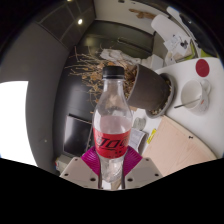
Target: Pour water
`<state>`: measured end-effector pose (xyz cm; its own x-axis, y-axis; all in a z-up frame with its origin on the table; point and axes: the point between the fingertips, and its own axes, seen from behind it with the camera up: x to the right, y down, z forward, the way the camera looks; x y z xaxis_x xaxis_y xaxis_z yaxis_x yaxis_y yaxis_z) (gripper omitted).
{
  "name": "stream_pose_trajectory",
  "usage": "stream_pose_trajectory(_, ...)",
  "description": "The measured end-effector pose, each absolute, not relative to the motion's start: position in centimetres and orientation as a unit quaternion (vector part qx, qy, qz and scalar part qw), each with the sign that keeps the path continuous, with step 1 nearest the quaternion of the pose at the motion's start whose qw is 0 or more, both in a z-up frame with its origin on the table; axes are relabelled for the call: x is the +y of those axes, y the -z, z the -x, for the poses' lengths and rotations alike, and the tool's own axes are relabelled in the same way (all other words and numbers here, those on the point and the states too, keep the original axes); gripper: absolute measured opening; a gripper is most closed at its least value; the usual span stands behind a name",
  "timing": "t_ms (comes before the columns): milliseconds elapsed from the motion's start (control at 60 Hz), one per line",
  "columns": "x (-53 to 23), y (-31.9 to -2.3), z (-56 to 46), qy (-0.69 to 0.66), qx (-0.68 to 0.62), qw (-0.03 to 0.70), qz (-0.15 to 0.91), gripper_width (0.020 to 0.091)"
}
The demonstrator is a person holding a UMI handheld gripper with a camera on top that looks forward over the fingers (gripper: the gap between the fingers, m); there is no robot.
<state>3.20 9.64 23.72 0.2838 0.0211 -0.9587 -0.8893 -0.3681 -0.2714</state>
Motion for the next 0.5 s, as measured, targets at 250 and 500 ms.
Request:
stream_pose_trajectory(250, 11.7, -21.0, -6.4, -0.618, 0.467, 0.307, 0.553, 0.0249)
stream_pose_trajectory(500, 12.6, -18.2, -7.5, -0.645, 0.519, 0.238, 0.509, 0.0247)
